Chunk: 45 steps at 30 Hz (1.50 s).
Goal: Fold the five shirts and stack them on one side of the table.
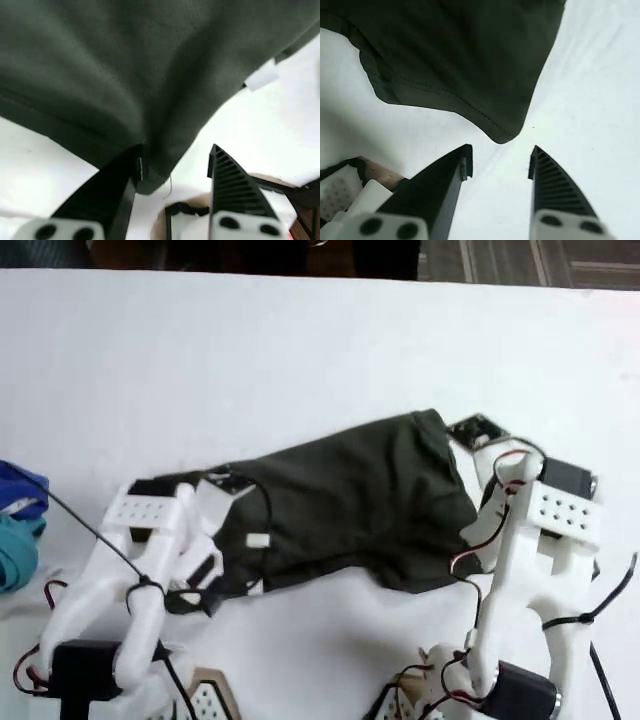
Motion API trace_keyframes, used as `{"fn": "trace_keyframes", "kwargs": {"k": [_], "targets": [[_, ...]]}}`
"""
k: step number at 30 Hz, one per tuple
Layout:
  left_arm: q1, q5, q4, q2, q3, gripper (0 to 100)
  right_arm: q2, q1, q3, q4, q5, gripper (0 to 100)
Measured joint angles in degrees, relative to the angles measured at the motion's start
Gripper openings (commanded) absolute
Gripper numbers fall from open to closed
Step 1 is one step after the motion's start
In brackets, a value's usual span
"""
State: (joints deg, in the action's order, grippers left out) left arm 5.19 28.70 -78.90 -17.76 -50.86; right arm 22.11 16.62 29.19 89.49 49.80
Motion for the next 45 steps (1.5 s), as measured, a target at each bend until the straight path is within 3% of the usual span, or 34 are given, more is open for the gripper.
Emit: {"fn": "trace_keyframes", "kwargs": {"k": [5,7,10,11,18,22,35,40,45], "targets": [[-0.1,0.0,-7.6,0.0,8.8,21,0.0,0.0,-7.3,3.2,0.0,18.7],[0.0,0.0,-10.0,0.0,13.0,19,0.0,0.0,-8.5,3.2,-0.4,13.7],[0.5,0.0,-12.0,0.0,19.6,1,0.0,-0.9,-8.8,0.4,-4.7,0.8],[1.3,0.0,-12.0,0.0,21.6,3,0.0,-1.8,-8.8,-1.0,-6.2,3.3],[3.9,0.2,-3.1,1.2,26.8,2,-1.0,-13.5,-8.8,-11.9,-16.2,1.8],[4.0,-2.9,2.3,8.5,27.2,2,-9.1,-18.7,-9.0,-21.1,-20.5,1.8],[-1.6,-10.7,14.8,30.9,29.5,2,-35.9,-20.3,-17.3,-34.1,-22.3,1.8],[3.2,-10.7,9.9,38.6,40.7,2,-48.3,-17.8,-28.1,-34.1,-22.3,1.8],[6.7,-8.7,-1.8,52.5,60.8,2,-58.9,-16.1,-42.5,-28.2,-22.3,1.8]]}}
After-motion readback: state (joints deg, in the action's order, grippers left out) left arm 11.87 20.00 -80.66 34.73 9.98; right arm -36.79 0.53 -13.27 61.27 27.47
